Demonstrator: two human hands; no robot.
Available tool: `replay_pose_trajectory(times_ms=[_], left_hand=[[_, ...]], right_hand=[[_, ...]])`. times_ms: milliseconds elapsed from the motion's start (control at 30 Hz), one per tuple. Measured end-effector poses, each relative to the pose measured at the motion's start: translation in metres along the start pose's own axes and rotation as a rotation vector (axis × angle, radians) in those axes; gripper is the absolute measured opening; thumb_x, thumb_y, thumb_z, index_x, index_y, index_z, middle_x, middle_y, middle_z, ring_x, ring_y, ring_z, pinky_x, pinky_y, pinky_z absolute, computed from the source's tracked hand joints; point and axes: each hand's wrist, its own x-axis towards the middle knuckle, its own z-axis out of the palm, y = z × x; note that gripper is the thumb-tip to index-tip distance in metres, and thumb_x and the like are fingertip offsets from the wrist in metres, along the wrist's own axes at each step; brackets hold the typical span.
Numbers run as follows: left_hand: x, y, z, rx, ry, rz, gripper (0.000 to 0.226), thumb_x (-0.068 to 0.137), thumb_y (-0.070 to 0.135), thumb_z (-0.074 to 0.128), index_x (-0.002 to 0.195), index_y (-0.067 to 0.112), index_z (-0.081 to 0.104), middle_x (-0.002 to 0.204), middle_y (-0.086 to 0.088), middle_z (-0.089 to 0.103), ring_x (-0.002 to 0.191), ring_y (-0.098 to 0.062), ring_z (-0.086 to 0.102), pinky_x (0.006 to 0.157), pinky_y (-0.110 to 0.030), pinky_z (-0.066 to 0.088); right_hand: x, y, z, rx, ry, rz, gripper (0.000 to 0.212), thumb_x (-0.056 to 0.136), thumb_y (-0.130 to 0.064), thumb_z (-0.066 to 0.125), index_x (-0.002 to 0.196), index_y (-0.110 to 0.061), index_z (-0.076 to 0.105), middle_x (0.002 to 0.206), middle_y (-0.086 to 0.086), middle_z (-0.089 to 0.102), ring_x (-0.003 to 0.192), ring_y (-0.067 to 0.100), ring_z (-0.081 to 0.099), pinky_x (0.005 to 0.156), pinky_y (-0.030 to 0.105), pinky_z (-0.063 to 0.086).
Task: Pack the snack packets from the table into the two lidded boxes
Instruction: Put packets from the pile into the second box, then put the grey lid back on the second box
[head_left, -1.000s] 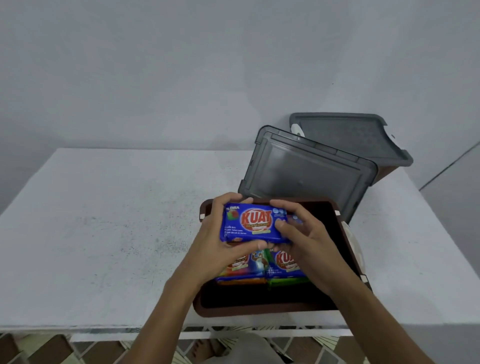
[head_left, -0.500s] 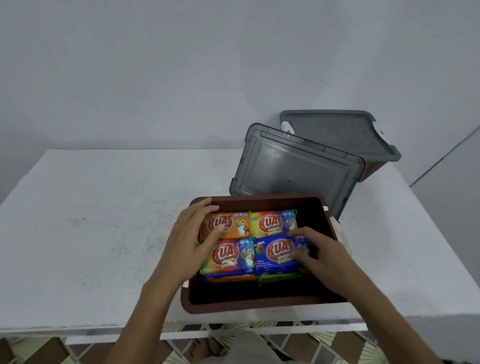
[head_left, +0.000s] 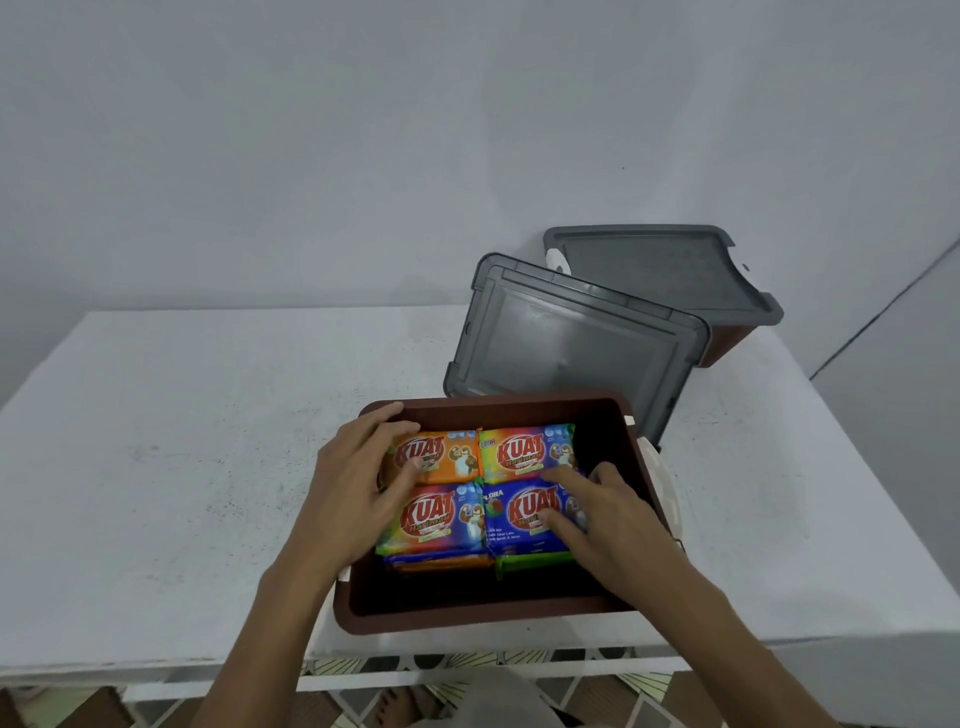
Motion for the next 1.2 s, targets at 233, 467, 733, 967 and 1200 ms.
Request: replay_pose_trajectory(times_ms=[233,467,733,967,1200], left_hand=[[0.044,0.021,0.008,0.165,0.045,-0.034,0.035,0.094,0.044,0.052,0.124,0.026,0.059,0.129,0.000,0.059,0.119,-0.021,0.051,0.103,-0.042,0.035],[0.128,0.037,0.034,0.055,-0.031,-0.140,0.041,0.098,0.042,0.048,0.134,0.022,0.051,0.126,-0.004,0.063,0.105,-0.021,0.063,0.085,-0.035,0.049],[0.184,0.033,0.047,-0.043,-0.278,-0.442,0.064,0.101,0.054,0.016,0.130,0.006,0.047,0.113,-0.018,0.065,0.099,-0.033,0.063,0.086,-0.045,0.051],[0.174,0.039,0.037,-0.413,-0.274,-0.585,0.078,0.097,0.065,0.014,0.124,0.005,0.054,0.088,-0.014,0.066,0.084,-0.026,0.063,0.083,-0.039,0.051],[0.135,0.042,-0.035,-0.687,-0.097,-0.442,0.080,0.094,0.068,0.012,0.108,0.012,0.068,0.082,-0.011,0.071,0.075,-0.018,0.067,0.084,-0.034,0.053]], right_hand=[[0.018,0.010,-0.051,0.220,0.244,-0.055,0.043,0.094,-0.038,0.059,0.135,-0.028,0.050,0.115,-0.005,0.062,0.080,-0.003,0.060,0.055,0.004,0.042],[0.052,0.059,-0.082,0.594,0.505,0.189,0.045,0.097,-0.036,0.054,0.138,-0.018,0.047,0.084,0.000,0.066,0.080,0.016,0.066,0.076,0.034,0.056],[0.072,0.091,-0.067,0.961,0.243,0.556,0.061,0.100,-0.058,0.026,0.138,-0.014,0.046,0.092,0.016,0.070,0.074,0.027,0.066,0.062,0.029,0.052],[0.070,0.092,-0.069,1.093,0.170,0.586,0.061,0.101,-0.056,0.026,0.116,-0.008,0.060,0.085,0.016,0.067,0.070,0.026,0.061,0.065,0.031,0.050],[0.056,0.075,-0.104,1.174,0.180,0.308,0.057,0.100,-0.055,0.036,0.104,-0.009,0.068,0.086,0.016,0.072,0.069,0.024,0.062,0.064,0.033,0.050]])
